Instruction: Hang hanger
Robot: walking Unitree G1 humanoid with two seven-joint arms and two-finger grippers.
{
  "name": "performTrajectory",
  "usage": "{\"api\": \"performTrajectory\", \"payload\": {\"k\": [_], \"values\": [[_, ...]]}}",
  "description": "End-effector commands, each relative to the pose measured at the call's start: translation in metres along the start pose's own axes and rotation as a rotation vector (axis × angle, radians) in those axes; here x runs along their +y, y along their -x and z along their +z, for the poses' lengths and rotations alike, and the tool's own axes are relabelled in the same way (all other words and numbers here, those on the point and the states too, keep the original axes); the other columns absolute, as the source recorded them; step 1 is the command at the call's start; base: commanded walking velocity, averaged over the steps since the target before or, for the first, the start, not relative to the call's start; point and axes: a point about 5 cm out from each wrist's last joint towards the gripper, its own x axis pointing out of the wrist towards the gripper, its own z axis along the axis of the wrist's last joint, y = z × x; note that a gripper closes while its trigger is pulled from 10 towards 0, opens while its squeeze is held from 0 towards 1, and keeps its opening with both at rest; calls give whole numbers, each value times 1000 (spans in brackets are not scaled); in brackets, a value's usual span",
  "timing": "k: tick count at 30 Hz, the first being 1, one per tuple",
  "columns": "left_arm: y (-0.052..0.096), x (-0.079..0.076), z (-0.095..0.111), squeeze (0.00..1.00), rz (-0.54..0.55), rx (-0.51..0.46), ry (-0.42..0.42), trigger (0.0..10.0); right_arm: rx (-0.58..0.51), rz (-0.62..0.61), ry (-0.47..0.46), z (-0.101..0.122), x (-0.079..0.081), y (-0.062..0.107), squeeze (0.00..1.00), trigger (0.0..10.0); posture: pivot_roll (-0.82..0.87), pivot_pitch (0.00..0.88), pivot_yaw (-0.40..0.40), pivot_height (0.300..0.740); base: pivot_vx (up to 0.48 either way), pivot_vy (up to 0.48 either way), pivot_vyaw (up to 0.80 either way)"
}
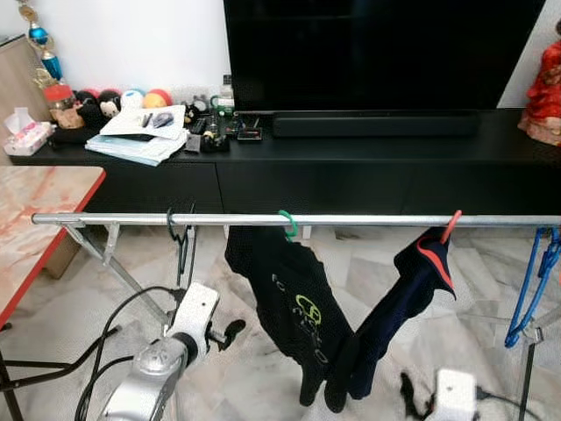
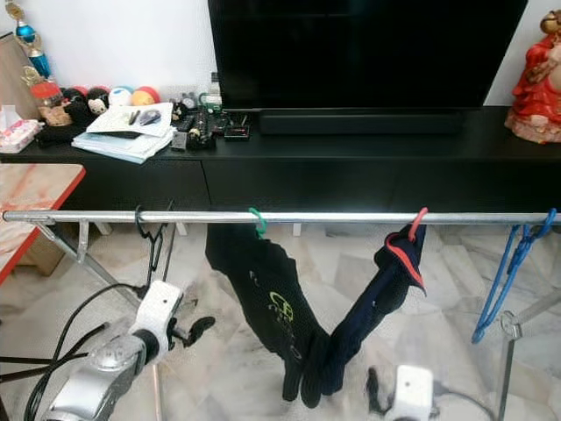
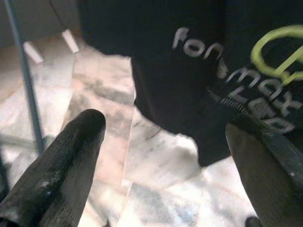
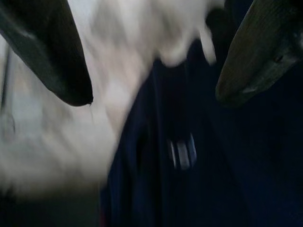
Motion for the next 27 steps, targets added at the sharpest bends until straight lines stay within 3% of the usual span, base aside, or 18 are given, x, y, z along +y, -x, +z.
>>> {"api": "performTrajectory", "payload": {"k": [1,8,12,18,22,27], "values": [[0,0,6,0,-2,-31,-18,10000,-95,84,-20,18,13,0,0,10000,53,64,11,740,0,0,0],[1,1,6,0,2,-38,-6,10000,-199,218,-6,47,32,-7,0,10000,47,65,10,740,0,0,0],[1,0,6,0,2,-40,-5,10000,-142,253,50,50,40,-19,0,10000,42,56,16,740,0,0,0],[-1,-3,12,0,1,-58,-7,10000,-3,408,200,45,61,-36,0,10000,51,42,18,740,0,0,0],[-2,-5,15,0,-4,-66,-8,10000,62,491,374,37,67,-40,0,10000,66,31,18,740,0,0,0],[-1,-6,19,0,-3,-82,-7,10000,72,537,415,42,69,-47,0,10000,77,22,15,740,0,0,0]]}}
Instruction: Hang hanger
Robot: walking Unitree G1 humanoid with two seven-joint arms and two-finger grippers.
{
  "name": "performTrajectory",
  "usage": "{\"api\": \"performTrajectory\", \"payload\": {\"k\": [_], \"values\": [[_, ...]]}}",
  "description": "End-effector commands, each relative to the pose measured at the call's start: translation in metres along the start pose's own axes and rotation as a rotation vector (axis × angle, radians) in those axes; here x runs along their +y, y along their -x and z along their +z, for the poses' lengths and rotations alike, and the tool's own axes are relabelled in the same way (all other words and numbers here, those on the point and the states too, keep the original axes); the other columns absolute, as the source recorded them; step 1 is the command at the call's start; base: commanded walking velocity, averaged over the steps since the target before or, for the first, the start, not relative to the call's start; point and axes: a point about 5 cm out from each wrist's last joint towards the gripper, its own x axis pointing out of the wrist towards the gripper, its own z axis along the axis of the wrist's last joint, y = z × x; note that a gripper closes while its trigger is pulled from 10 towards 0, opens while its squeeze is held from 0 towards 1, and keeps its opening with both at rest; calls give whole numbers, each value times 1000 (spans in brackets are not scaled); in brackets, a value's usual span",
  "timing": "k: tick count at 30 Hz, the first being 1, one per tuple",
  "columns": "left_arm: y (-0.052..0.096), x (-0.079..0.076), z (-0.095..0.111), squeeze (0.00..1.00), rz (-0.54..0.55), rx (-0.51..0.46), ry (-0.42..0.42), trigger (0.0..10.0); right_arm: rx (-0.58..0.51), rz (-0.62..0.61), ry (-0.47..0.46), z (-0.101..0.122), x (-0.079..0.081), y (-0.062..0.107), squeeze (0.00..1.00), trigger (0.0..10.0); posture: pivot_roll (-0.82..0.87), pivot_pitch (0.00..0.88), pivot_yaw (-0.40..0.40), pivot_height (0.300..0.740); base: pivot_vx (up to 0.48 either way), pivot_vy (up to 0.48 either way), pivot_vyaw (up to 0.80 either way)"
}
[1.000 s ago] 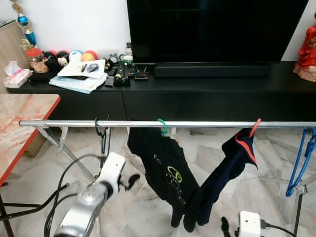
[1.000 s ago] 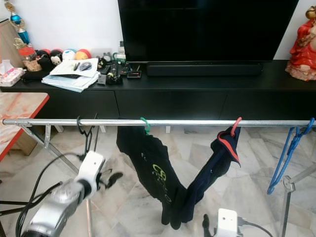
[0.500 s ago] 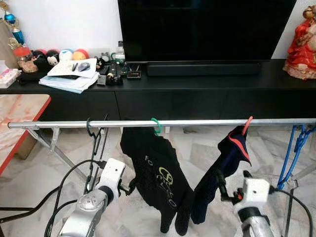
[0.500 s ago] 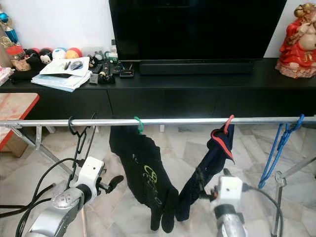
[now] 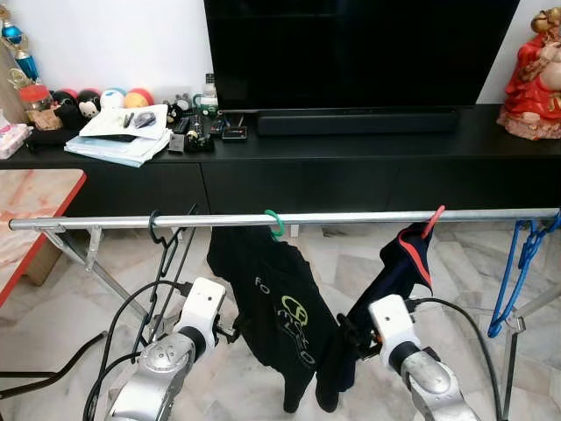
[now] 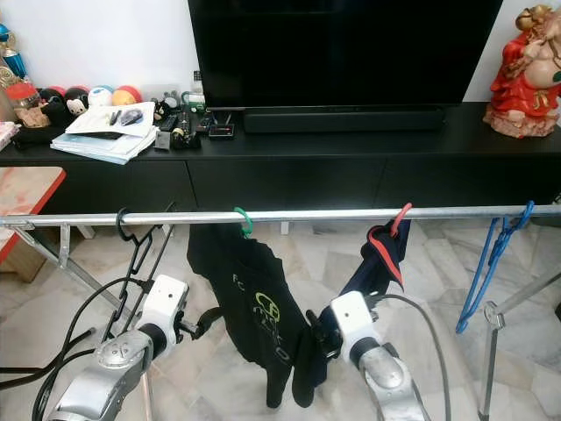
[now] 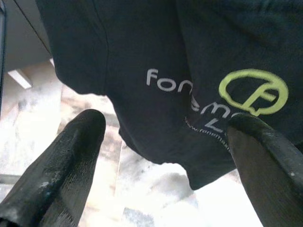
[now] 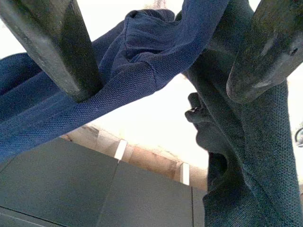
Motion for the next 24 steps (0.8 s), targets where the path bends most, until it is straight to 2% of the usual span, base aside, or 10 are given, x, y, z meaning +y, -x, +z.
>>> {"api": "performTrajectory", "payload": {"k": [1,8,12,14,19,22,24], "values": [[1,1,5,0,4,-16,-3,10000,1,23,22,1,-2,-2,0,10000,77,22,15,740,0,0,0],[1,2,8,0,8,-22,-6,10000,-21,62,45,8,-6,-4,0,10000,81,33,14,740,0,0,0],[1,3,10,0,9,-27,-7,10000,-55,120,45,12,-2,-4,0,10000,81,36,14,740,0,0,0],[0,3,13,0,11,-36,-8,10000,-91,190,41,14,3,-1,0,10000,81,45,12,740,0,0,0],[1,4,17,0,12,-52,-6,10000,-104,256,41,11,7,2,0,10000,80,53,10,740,0,0,0],[3,2,24,0,-20,-91,1,10000,-97,261,35,8,6,4,0,10000,81,57,8,740,0,0,0],[4,-3,29,0,-79,-113,-1,10000,-93,270,22,6,6,6,0,10000,81,57,8,740,0,0,0]]}}
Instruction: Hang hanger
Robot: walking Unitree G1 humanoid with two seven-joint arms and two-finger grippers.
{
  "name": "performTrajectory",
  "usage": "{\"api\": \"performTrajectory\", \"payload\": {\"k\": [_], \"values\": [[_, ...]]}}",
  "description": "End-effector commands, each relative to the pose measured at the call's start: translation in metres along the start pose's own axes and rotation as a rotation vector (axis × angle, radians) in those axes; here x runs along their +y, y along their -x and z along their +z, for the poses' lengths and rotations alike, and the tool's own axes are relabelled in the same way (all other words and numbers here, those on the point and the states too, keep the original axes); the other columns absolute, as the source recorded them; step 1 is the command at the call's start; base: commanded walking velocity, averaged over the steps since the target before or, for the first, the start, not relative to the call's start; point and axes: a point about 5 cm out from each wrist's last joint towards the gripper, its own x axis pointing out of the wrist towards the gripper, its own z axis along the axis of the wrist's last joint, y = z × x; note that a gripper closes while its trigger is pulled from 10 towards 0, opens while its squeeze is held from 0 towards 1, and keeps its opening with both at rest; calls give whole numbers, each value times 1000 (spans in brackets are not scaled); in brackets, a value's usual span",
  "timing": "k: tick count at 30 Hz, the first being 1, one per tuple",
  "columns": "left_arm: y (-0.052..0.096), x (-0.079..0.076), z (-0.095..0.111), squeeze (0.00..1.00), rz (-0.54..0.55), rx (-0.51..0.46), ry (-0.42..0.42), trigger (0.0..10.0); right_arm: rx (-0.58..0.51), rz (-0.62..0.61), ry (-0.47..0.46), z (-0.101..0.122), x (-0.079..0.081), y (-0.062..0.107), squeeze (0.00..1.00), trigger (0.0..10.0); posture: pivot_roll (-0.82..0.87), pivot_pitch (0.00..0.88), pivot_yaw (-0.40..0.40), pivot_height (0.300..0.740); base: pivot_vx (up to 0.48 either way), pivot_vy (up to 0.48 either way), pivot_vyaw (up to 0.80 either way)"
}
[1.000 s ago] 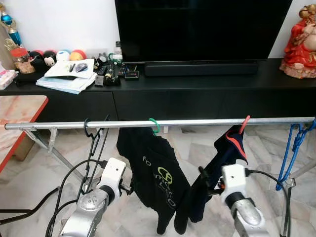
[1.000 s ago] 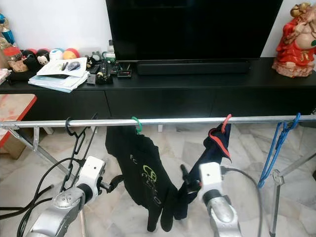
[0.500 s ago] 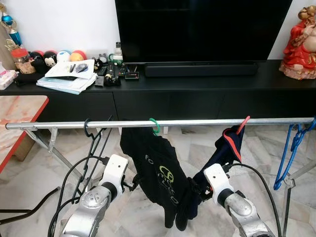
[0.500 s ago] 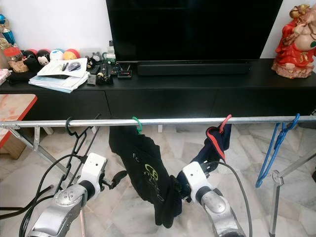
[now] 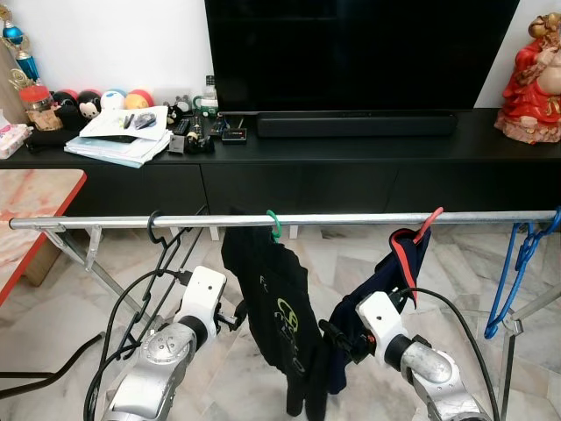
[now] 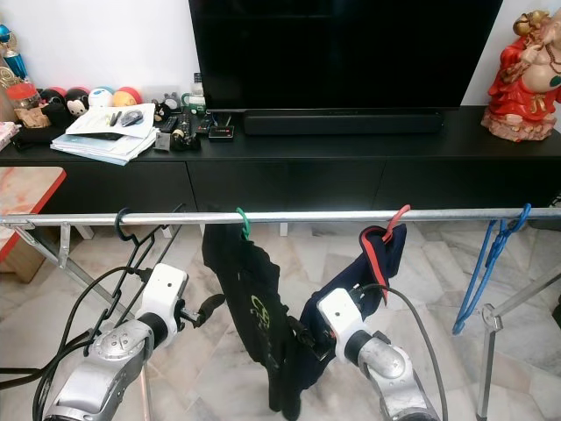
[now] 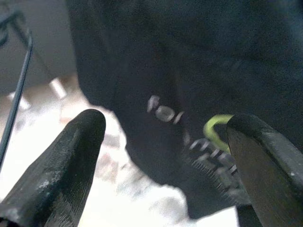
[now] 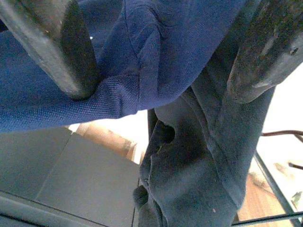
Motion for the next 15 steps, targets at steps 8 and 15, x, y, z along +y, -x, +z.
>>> {"api": "performTrajectory", "payload": {"k": [8,15], "values": [[4,-25,14,0,-246,-10,-69,10000,89,20,14,-20,6,9,0,10000,79,66,6,740,0,0,0],[9,-43,28,0,-419,-27,-132,10000,153,-37,-12,-36,7,15,0,10000,82,70,4,740,0,0,0]]}}
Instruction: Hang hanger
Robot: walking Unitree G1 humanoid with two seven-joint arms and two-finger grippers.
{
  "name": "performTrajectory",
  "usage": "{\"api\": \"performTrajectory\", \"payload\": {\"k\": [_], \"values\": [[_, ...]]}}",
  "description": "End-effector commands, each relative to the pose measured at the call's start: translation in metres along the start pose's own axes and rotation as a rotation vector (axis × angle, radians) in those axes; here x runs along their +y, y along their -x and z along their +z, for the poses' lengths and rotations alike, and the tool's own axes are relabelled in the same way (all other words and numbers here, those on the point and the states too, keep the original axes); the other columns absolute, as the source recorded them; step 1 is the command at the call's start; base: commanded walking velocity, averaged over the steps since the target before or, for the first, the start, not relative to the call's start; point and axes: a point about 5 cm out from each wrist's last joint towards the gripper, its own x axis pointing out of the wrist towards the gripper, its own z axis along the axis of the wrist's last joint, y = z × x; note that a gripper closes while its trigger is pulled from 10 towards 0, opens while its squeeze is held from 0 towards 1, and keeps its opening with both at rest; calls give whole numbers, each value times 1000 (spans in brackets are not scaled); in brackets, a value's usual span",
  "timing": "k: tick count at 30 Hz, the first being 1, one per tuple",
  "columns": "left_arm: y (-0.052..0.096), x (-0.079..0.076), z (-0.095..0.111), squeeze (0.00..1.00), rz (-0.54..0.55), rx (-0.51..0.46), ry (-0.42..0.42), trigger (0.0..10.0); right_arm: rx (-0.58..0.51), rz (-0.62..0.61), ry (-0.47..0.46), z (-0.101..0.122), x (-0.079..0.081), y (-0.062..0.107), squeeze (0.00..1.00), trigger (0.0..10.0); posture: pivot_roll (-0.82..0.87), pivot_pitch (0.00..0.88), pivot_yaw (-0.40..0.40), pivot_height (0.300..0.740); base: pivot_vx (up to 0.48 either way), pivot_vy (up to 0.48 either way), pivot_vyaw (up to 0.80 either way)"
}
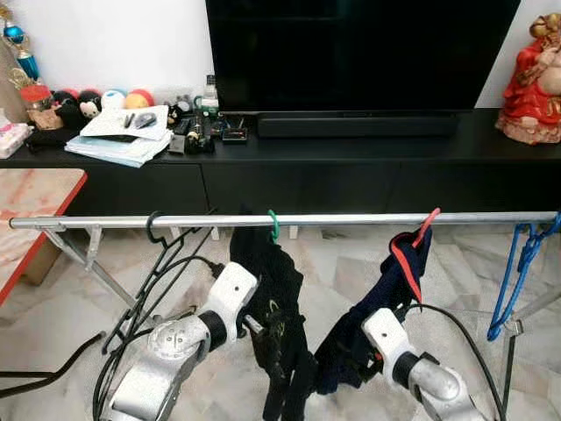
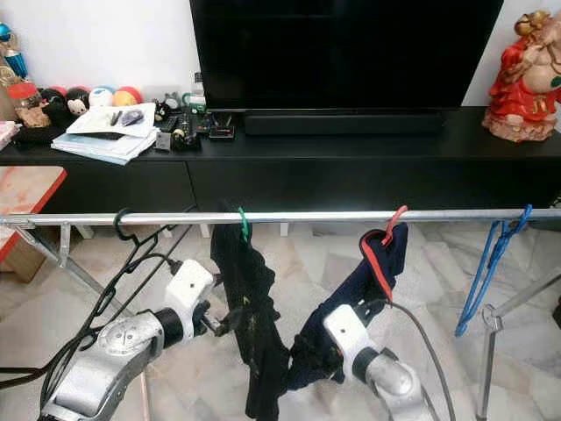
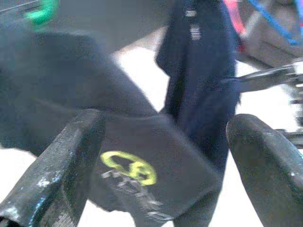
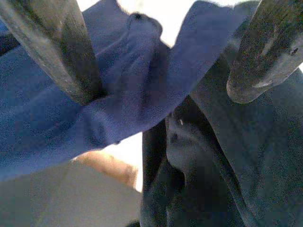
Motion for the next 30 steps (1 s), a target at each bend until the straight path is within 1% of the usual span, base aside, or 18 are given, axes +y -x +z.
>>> {"api": "performTrajectory", "payload": {"k": [1,4,5,6,7,8,9,10,13,14,17,18,19,21,22,27,30], "values": [[-2,-4,5,0,-42,16,-27,10000,46,-12,-15,-10,3,3,0,10000,85,70,5,740,0,0,0],[-6,-4,10,0,-43,29,-43,10000,66,-35,-27,-15,3,4,0,10000,84,71,5,740,0,0,0],[-13,0,13,0,3,38,-57,10000,77,-44,-36,-19,5,4,0,10000,87,71,5,740,0,0,0],[-13,0,13,0,3,38,-57,10000,77,-44,-36,-19,5,4,0,10000,87,71,5,740,0,0,0],[-19,3,16,0,38,40,-50,10000,84,-48,-41,-21,6,4,0,10000,87,71,5,740,0,0,0],[-23,2,18,0,41,30,-45,10000,85,-56,-49,-22,7,4,0,10000,84,72,7,740,0,0,0],[-24,1,18,0,36,25,-44,10000,85,-58,-53,-22,7,4,0,10000,81,72,8,740,0,0,0],[-25,0,19,0,23,20,-44,10000,85,-60,-56,-22,7,4,0,10000,79,72,8,740,0,0,0],[-26,-10,25,0,-70,-19,-32,10000,93,-71,-69,-24,7,5,0,10000,78,73,8,740,0,0,0],[-26,-13,26,0,-100,-26,-44,10000,96,-76,-75,-25,7,6,0,10000,78,73,8,740,0,0,0],[-26,-16,28,0,-129,-30,-69,10000,103,-85,-78,-27,6,6,0,10000,79,74,7,740,0,0,0],[-29,-10,27,0,-71,-21,-90,10000,105,-86,-77,-27,7,6,0,10000,79,74,8,740,0,0,0],[-33,2,26,0,28,-3,-93,10000,107,-91,-80,-28,7,7,0,10000,76,75,7,740,0,0,0],[-34,14,26,0,132,-1,-85,10000,107,-96,-86,-29,7,7,0,10000,76,75,7,740,0,0,0],[-34,23,27,0,202,-12,-60,10000,109,-98,-88,-29,7,7,0,10000,77,77,5,740,0,0,0],[-33,28,28,0,225,-22,-63,10000,112,-99,-92,-30,8,6,0,10000,80,77,3,740,0,0,0],[-33,32,24,0,264,-7,-82,10000,113,-98,-92,-30,10,5,0,10000,82,78,3,740,0,0,0]]}}
